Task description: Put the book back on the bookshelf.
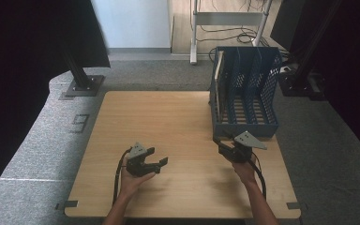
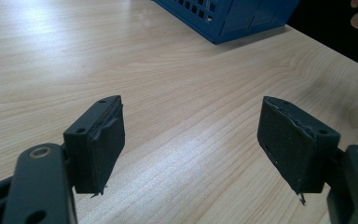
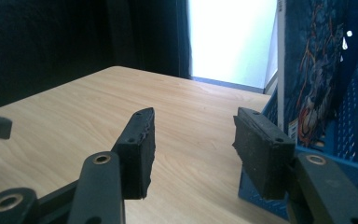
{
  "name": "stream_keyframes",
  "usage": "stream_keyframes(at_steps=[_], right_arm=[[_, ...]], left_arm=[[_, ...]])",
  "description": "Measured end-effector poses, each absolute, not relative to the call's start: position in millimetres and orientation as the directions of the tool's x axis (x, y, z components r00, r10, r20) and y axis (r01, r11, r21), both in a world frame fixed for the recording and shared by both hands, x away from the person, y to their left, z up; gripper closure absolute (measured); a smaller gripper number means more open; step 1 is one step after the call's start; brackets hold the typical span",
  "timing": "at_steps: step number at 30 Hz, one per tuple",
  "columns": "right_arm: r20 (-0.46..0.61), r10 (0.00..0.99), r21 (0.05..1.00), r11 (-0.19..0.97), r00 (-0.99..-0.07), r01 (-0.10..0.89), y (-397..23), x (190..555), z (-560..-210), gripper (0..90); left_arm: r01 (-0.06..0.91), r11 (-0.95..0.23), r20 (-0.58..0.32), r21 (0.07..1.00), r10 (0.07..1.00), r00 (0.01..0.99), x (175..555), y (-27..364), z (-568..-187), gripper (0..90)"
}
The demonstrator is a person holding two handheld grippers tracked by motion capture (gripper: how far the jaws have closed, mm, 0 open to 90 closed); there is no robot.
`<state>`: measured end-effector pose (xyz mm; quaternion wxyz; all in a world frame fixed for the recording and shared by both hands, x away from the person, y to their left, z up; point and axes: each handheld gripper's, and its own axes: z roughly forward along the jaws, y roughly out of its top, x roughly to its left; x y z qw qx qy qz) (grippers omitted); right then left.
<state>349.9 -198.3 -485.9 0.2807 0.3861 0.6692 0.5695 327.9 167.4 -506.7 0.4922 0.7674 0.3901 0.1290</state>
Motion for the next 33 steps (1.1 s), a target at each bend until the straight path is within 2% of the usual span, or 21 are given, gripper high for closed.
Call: stream_keyframes(at_steps=[21, 33], right_arm=[[0.07, 0.811, 0.933, 0.153, -0.581, 0.325, -188.9, 327.5, -530.0, 46.2], [0.082, 0.809, 0.921, 0.162, -0.583, 0.354, -187.6, 328.0, -533.1, 44.7]], left_arm=[[0.494, -0.24, -0.183, 0.835, 0.727, 0.662, 329.8, 164.0, -514.7, 22.8], [0.501, -0.249, -0.182, 0.829, 0.726, 0.663, 330.3, 162.9, -516.9, 22.7]])
